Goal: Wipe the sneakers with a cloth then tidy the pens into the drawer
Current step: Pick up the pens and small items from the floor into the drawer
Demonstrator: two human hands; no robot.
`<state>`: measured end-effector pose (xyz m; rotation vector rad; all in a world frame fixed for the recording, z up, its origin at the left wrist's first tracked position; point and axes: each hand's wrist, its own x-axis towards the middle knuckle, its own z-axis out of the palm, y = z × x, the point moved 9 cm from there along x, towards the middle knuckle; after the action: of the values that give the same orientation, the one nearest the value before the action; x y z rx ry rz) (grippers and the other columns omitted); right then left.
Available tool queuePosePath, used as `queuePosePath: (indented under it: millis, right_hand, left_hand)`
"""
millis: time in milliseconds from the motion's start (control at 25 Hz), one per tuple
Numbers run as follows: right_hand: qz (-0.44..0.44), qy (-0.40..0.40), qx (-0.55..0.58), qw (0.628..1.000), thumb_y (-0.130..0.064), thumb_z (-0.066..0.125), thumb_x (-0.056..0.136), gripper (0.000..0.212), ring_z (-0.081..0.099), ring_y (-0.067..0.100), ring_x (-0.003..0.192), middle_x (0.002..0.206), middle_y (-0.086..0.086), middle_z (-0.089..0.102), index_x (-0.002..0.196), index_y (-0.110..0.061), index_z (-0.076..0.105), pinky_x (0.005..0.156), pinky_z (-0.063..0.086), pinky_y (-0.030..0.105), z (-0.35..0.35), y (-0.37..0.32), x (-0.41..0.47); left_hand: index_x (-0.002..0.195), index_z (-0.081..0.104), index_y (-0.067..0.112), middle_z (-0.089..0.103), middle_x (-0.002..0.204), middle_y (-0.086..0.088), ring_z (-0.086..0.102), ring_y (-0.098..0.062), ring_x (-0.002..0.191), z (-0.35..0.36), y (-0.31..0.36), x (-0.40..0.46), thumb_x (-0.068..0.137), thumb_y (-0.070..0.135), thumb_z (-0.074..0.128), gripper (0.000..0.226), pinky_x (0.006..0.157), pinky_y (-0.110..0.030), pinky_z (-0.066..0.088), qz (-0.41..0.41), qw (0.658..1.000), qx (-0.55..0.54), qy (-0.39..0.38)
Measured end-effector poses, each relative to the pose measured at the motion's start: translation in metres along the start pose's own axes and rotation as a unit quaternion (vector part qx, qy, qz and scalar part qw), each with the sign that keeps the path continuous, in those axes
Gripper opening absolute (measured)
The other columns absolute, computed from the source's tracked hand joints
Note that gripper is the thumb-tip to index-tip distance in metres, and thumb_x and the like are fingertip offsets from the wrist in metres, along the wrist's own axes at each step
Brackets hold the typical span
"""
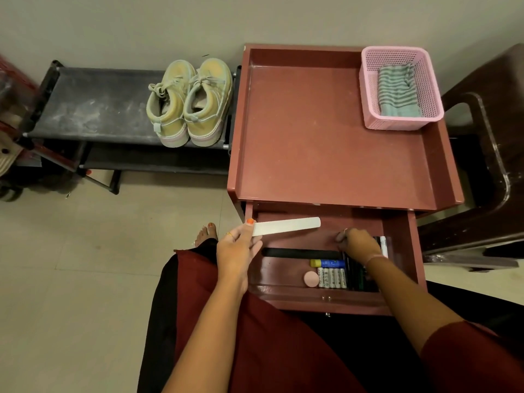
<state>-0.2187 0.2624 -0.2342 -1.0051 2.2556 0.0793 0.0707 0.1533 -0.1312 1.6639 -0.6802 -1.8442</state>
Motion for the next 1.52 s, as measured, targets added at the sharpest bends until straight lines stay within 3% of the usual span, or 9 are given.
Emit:
queuePosePath:
  millis: [80,160,320,480,640,760,920,1120,1520]
  right_hand:
    - [0.029,-0.041,0.298,0.953,-0.021,0.057,0.093,0.015,0.062,0.02,0.081,0.089,0.003,0.068,0.086,-0.014,0.07,0.066,0.046,0.025,-0.013,-0.005,-0.01]
    - [0.016,-0.135,0.458,0.878,-0.03,0.057,0.094,0.019,0.06,0.011,0.081,0.095,-0.006,0.068,0.1,-0.019,0.07,0.063,0.043,0.02,-0.018,-0.026,-0.028]
    - [-0.073,-0.209,0.44,0.87,-0.023,0.067,0.085,0.023,0.058,0.016,0.081,0.098,0.006,0.07,0.106,-0.015,0.073,0.074,0.05,0.026,-0.015,-0.045,-0.039]
    - [-0.028,-0.123,0.473,0.872,-0.01,0.068,0.084,0.01,0.06,0.016,0.087,0.096,0.007,0.065,0.093,-0.013,0.073,0.07,0.056,0.018,-0.024,-0.021,-0.026]
    - [0.016,-0.071,0.364,0.928,-0.013,0.073,0.082,0.012,0.057,0.021,0.089,0.093,0.007,0.068,0.093,-0.014,0.074,0.072,0.044,0.026,-0.009,0.006,-0.004]
    - [0.038,-0.076,0.276,0.958,-0.013,0.073,0.082,0.015,0.061,0.02,0.094,0.099,0.008,0.07,0.096,-0.008,0.074,0.08,0.043,0.025,0.01,0.009,0.01]
    - [0.074,-0.037,0.084,0.993,-0.029,0.064,0.086,0.01,0.059,0.022,0.102,0.098,-0.002,0.067,0.086,-0.024,0.072,0.091,0.037,0.033,0.006,0.0,0.019]
    - [0.017,-0.022,-0.133,0.991,-0.034,0.055,0.092,0.015,0.053,0.017,0.106,0.1,-0.007,0.066,0.085,-0.033,0.068,0.084,0.025,0.035,-0.001,-0.023,0.018]
    - [-0.018,-0.091,-0.157,0.983,-0.038,0.058,0.09,0.015,0.052,0.016,0.113,0.11,-0.009,0.066,0.1,-0.035,0.069,0.101,0.022,0.043,0.016,-0.024,0.024]
  left_hand:
    - [0.113,0.067,0.004,0.071,0.108,-0.009,0.069,-0.013,0.094,0.002,0.001,0.0,0.093,0.028,0.062,0.032,0.078,-0.02,0.058,0.006,1.0,0.01,-0.001]
    - [0.113,0.067,0.004,0.071,0.108,-0.009,0.069,-0.014,0.095,0.003,0.0,0.001,0.093,0.029,0.061,0.033,0.079,-0.021,0.058,0.007,1.0,0.02,-0.004]
    - [0.114,0.067,0.003,0.07,0.108,-0.009,0.067,-0.012,0.088,0.007,-0.002,-0.001,0.093,0.03,0.061,0.035,0.079,-0.022,0.058,-0.003,1.0,0.019,-0.011]
    - [0.112,0.065,0.007,0.07,0.104,-0.003,0.067,-0.012,0.097,0.0,0.004,-0.002,0.095,0.03,0.058,0.029,0.079,-0.021,0.055,0.004,1.0,-0.011,0.014]
    - [0.094,0.064,0.021,0.068,0.099,0.003,0.065,-0.01,0.098,-0.013,0.015,-0.003,0.097,0.025,0.057,0.008,0.082,-0.023,0.052,0.022,0.997,-0.042,0.067]
    - [0.102,0.063,0.019,0.068,0.102,0.002,0.065,-0.008,0.093,-0.014,0.014,-0.004,0.097,0.024,0.057,0.01,0.082,-0.024,0.052,0.005,0.996,-0.063,0.07]
    - [0.101,0.063,0.021,0.068,0.101,0.003,0.065,-0.007,0.092,-0.014,0.013,-0.002,0.097,0.025,0.057,0.008,0.08,-0.024,0.052,-0.007,0.996,-0.063,0.071]
    - [0.103,0.063,0.019,0.068,0.1,0.004,0.066,-0.008,0.092,-0.014,0.013,-0.002,0.097,0.025,0.057,0.01,0.078,-0.023,0.051,-0.011,0.996,-0.064,0.068]
    - [0.104,0.063,0.018,0.069,0.104,0.001,0.066,-0.011,0.098,-0.01,0.011,-0.002,0.096,0.025,0.057,0.012,0.083,-0.026,0.052,-0.014,0.997,-0.055,0.055]
